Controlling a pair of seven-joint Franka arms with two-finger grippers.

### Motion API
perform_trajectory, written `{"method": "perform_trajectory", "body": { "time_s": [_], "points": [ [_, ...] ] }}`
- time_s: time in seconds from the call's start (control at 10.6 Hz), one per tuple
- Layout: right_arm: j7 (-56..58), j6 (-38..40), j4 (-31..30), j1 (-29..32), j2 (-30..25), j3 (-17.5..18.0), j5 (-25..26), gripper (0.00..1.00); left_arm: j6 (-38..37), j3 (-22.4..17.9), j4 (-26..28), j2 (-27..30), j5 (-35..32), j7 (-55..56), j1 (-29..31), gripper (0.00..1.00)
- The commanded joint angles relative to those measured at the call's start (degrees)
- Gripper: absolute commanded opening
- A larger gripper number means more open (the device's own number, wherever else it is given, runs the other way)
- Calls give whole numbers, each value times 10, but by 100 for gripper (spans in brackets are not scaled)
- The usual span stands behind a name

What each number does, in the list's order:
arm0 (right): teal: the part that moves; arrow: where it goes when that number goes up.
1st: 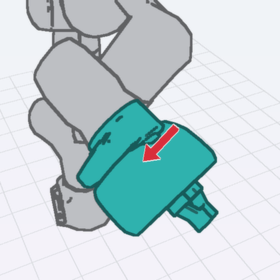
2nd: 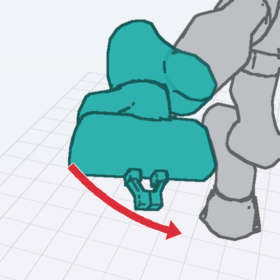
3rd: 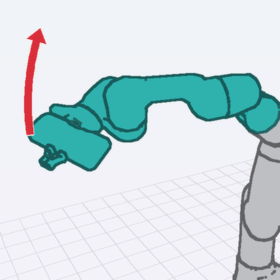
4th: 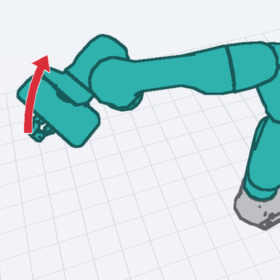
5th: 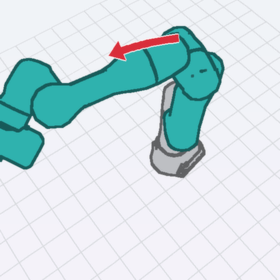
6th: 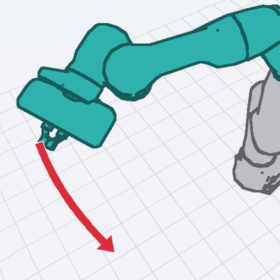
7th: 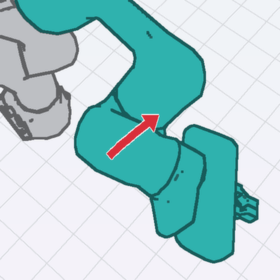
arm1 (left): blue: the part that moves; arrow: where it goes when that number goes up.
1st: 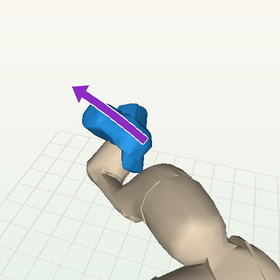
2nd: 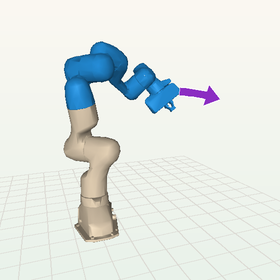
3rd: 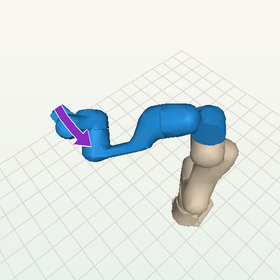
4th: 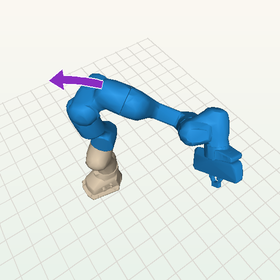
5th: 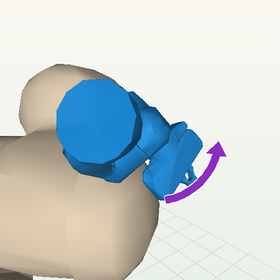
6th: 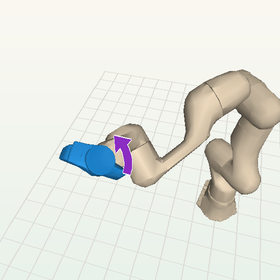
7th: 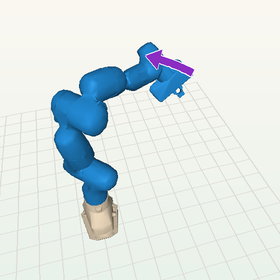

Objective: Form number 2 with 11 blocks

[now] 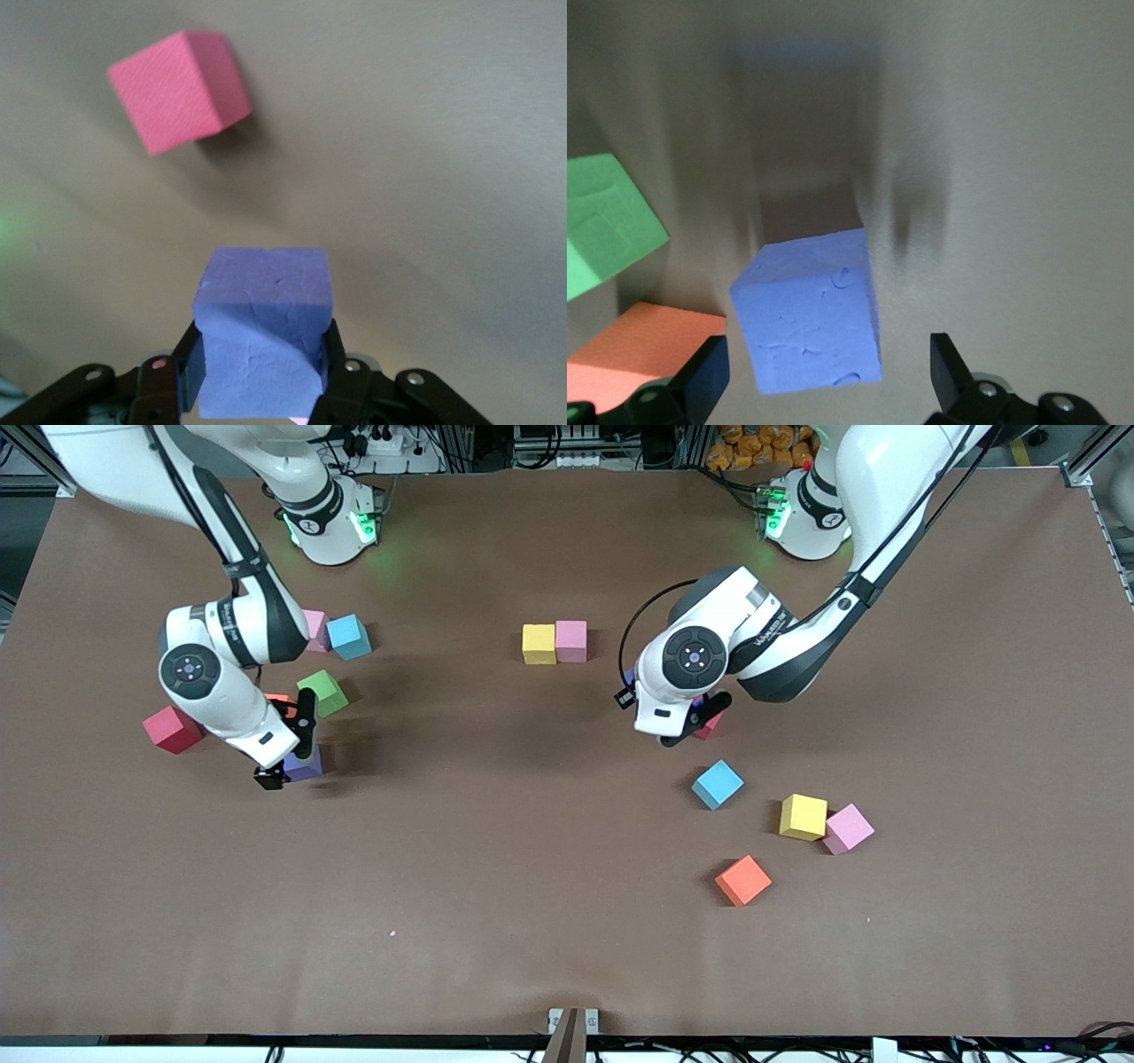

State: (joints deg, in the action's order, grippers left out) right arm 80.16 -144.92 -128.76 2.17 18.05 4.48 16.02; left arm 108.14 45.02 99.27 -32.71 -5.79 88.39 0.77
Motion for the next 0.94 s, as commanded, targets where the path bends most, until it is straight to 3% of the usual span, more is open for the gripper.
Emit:
{"method": "perform_trajectory", "body": {
  "time_s": [0.0, 0.19, 0.38, 0.47, 0.56, 0.75, 0.85],
  "points": [
    [50, -33, 12, 11, 34, 8, -15, 100, 3, 15, 28, 7, 15, 122, 2, 55],
    [89, -78, 12, 18, 55, 8, -15, 100, 32, 15, 57, 11, 15, 179, -8, 45],
    [99, -86, 12, 20, 60, 8, -16, 100, 65, 22, 93, 19, 10, 250, -8, 43],
    [99, -85, 12, 21, 59, 8, -15, 95, 88, 23, 116, 32, 9, 277, -7, 42],
    [98, -85, 13, 21, 60, 7, -16, 74, 124, 23, 143, 48, 10, 320, -4, 37],
    [95, -83, 12, 21, 59, 8, -22, 46, 175, 23, 197, 89, 10, 403, 2, 26],
    [94, -81, 12, 20, 57, 8, -23, 33, 177, 23, 207, 92, 12, 408, 10, 26]
  ]
}}
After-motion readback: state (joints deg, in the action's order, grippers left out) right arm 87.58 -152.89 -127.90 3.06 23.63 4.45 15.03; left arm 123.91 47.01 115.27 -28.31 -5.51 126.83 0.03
